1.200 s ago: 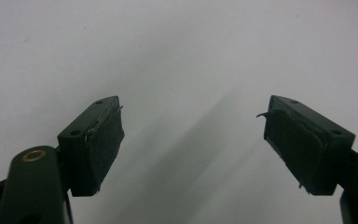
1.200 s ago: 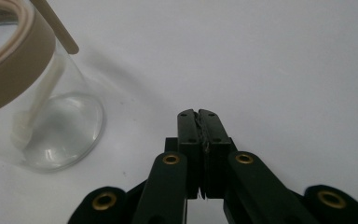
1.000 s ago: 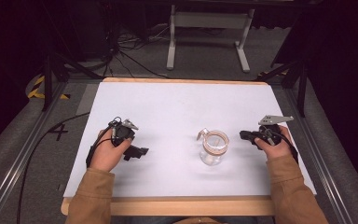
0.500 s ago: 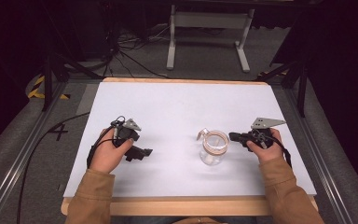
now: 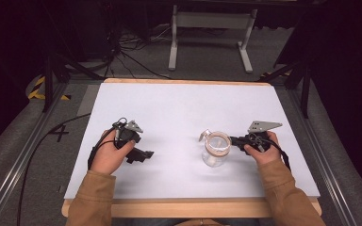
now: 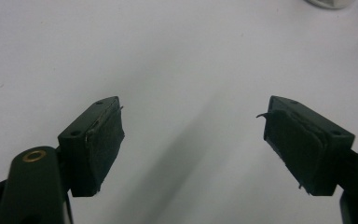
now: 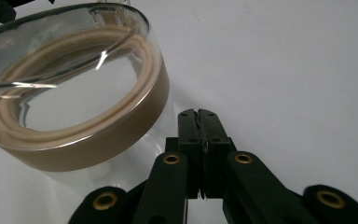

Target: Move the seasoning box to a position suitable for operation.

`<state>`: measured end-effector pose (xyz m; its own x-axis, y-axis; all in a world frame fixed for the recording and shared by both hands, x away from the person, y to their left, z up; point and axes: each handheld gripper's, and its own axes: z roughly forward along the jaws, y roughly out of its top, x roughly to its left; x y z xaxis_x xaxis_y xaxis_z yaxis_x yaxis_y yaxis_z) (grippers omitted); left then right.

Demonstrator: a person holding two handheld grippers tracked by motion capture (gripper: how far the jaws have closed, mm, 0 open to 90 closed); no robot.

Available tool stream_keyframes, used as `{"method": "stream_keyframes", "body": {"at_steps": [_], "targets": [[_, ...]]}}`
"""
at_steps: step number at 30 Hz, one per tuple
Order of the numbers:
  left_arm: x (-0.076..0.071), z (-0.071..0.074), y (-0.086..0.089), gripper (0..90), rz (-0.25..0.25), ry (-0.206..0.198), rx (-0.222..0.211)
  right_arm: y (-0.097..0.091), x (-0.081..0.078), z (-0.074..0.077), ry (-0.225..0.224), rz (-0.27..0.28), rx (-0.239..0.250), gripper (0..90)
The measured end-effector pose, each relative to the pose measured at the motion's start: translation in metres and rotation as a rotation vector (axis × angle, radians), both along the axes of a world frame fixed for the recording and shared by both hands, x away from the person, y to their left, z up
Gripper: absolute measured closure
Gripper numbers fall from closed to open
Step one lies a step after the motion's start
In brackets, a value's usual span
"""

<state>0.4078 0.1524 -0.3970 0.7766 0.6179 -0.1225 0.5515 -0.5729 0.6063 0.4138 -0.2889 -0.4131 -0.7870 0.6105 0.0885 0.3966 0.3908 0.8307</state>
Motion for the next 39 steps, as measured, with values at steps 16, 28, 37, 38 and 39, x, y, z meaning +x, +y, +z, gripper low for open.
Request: {"method": "stream_keyframes", "body": {"at_steps": [16, 28, 37, 38, 39], "targets": [[0.0, 0.0, 0.0, 20.1, -0.002, 0.005, 0.006, 0.004, -0.001, 0.0, -0.001, 0.022, 0.004, 90.0], [0.003, 0.001, 0.001, 20.1, 0.0, 0.003, 0.004, 0.002, -0.004, 0.0, 0.039, 0.022, 0.002, 90.0], [0.01, 0.002, -0.012, 20.1, -0.033, 0.003, -0.002, 0.0, -0.013, -0.004, 0.081, 0.036, -0.007, 90.0], [0.01, 0.002, -0.012, 20.1, -0.033, 0.003, -0.002, 0.0, -0.014, -0.005, 0.08, 0.036, -0.007, 90.0], [0.011, 0.002, -0.013, 20.1, -0.039, 0.004, 0.002, 0.0, -0.014, -0.005, 0.08, 0.036, -0.007, 90.0]]}}
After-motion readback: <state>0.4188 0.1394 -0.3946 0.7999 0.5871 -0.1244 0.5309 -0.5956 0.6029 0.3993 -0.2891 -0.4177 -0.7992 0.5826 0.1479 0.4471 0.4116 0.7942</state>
